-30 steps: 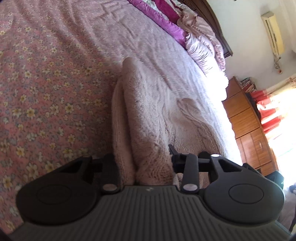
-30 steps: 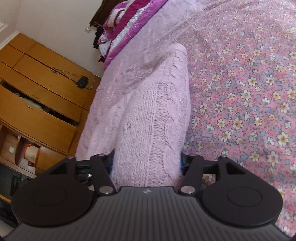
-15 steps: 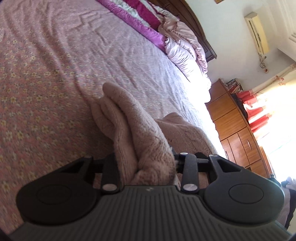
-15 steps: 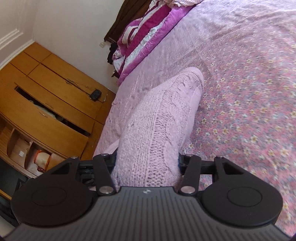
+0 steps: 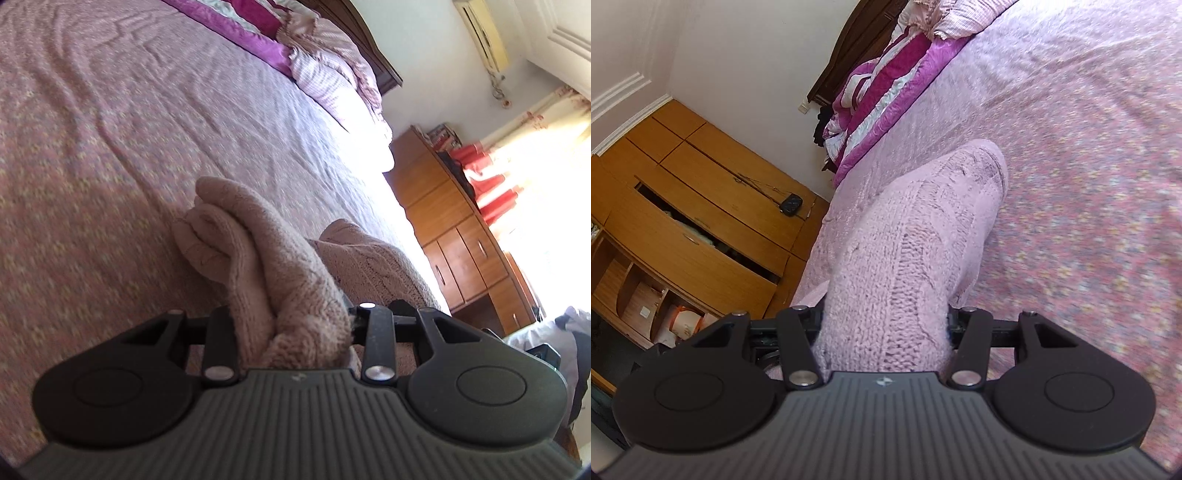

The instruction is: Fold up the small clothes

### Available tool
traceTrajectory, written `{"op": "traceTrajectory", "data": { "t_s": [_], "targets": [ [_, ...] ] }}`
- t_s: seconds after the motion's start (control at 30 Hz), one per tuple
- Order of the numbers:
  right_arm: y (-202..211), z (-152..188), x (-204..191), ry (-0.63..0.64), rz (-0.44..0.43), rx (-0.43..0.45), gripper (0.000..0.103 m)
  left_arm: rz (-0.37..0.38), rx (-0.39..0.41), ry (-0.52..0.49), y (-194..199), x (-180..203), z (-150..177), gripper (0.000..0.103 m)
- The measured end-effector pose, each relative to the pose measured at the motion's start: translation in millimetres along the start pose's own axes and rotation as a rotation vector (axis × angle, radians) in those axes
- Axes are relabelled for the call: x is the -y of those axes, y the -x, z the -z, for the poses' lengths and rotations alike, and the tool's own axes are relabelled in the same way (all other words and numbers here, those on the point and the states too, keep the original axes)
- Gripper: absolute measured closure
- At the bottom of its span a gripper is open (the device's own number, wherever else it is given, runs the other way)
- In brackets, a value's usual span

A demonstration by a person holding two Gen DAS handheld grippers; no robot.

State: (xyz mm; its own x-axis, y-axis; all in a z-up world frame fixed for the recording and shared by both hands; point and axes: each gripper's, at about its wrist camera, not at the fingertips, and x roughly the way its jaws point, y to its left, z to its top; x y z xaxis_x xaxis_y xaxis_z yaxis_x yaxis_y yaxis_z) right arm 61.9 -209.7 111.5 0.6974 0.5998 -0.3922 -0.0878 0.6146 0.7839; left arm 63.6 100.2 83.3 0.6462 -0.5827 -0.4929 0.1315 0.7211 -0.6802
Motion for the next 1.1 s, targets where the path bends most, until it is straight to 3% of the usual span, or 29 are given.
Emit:
{"op": "traceTrajectory", "data": {
  "t_s": [0.23, 0.47, 0.77, 1.03, 1.1],
  "targets": [
    [22, 21, 29, -0.037, 0.022, -0.018, 0.047, -0.039, -0.053, -0.027, -9, -4, 25, 0.066],
    [14, 43, 60, -0.082, 0.086, -0.051, 0.045, -0.115, -0.099, -0.052, -18, -22, 42, 0.065],
    [10, 53, 63, -0.037, 0.142, -0.049, 0.033, -0.187, -0.107, -0.098, -14, -14, 47, 0.056],
    [36, 61, 50, 0.04, 0.203, -0.011, 0.026, -0.274, -0.092, -0.144, 10, 0, 55, 0.05],
    [46, 65, 44, 0.078, 0.217, 0.009, 0.023, -0.309, -0.081, -0.162, 18, 6, 60, 0.031]
  ]
}}
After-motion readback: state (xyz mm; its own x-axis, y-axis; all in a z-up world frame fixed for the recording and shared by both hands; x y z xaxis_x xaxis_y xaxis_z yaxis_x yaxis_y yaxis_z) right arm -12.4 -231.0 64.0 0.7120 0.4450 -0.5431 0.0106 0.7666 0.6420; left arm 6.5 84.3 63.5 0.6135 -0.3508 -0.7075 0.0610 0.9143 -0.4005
